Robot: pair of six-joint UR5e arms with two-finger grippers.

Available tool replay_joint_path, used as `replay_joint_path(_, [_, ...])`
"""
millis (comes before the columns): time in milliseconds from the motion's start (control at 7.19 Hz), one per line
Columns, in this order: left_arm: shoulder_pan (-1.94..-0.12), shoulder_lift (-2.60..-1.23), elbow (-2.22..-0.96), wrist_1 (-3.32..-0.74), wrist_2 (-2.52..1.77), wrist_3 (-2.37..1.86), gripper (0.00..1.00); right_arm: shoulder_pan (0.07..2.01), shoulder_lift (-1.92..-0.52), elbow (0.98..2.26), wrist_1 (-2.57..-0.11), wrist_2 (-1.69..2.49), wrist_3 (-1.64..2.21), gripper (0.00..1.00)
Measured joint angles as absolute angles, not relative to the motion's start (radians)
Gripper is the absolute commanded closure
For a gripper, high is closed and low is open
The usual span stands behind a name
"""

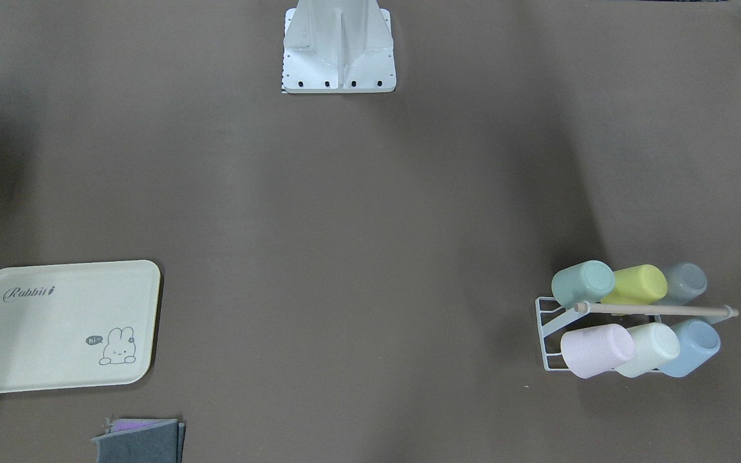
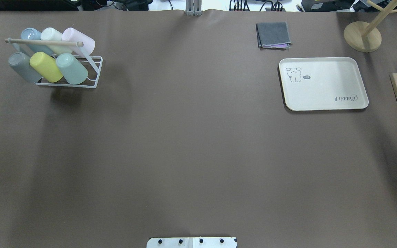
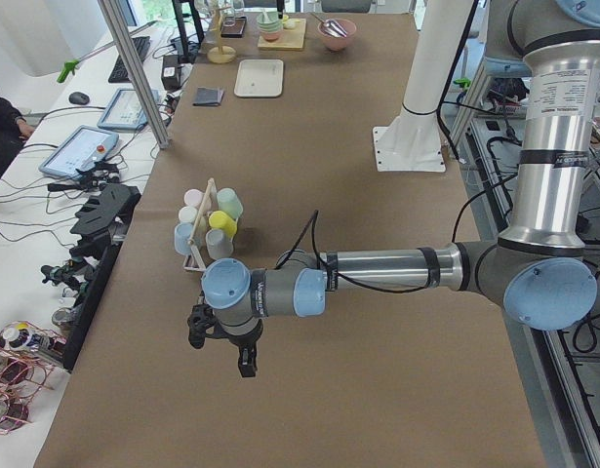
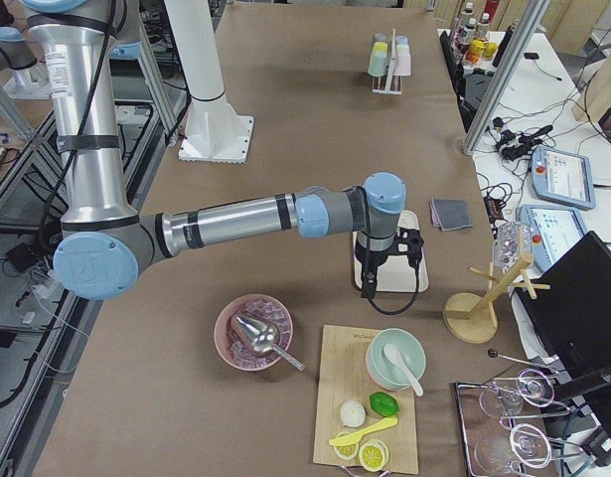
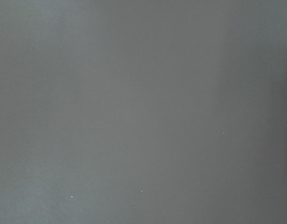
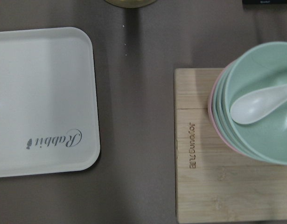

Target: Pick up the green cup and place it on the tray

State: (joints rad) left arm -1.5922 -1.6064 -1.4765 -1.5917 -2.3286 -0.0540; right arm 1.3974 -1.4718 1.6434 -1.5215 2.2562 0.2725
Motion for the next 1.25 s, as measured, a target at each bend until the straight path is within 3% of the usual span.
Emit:
replay_joint_path(418, [-1.589,-1.610,-1.580,-1.559,-2.330,-0.064,0.02,1.361,-1.364,1.322,-1.185,2.304,0.339,0.00])
replay_joint_path(835, [-1.503,-1.614,-1.804,-1.436,-2.341,-0.222,0.02,1.306,-1.229,1.158,-1.087,2.353,0.470,0.01])
replay_joint_path(1253, [-1.363,-1.633,-1.960,-1.427,-2.339,-0.443,0.02,1.287,-1.210,1.011,-0.925,2.389,0.480,0.03])
